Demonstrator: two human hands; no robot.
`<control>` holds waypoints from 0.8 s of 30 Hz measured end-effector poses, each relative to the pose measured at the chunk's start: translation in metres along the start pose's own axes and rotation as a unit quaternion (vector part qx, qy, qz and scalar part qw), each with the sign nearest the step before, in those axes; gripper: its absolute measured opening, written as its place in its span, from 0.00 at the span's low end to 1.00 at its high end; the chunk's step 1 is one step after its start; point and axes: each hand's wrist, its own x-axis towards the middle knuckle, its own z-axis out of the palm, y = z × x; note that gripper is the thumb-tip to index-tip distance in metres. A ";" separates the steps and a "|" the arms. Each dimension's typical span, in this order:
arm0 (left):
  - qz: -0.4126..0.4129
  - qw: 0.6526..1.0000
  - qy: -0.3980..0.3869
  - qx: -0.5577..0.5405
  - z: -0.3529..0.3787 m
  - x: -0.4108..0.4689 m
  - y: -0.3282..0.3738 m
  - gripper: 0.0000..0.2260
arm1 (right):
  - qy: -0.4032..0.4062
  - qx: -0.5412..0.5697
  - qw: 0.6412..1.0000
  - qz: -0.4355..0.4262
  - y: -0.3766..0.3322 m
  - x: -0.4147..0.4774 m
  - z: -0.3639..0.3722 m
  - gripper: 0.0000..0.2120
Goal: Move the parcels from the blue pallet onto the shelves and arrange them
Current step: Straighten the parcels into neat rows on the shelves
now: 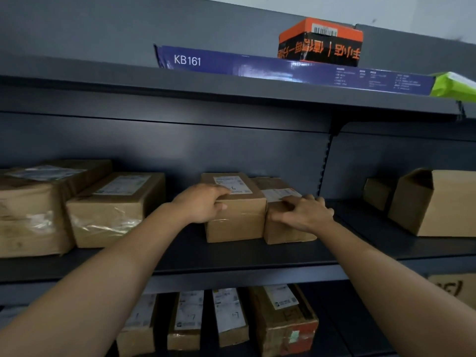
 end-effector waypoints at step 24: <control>-0.038 0.999 0.002 -0.001 -0.017 -0.048 -0.063 0.21 | 0.007 -0.024 1.000 -0.006 -0.061 -0.016 0.015 0.41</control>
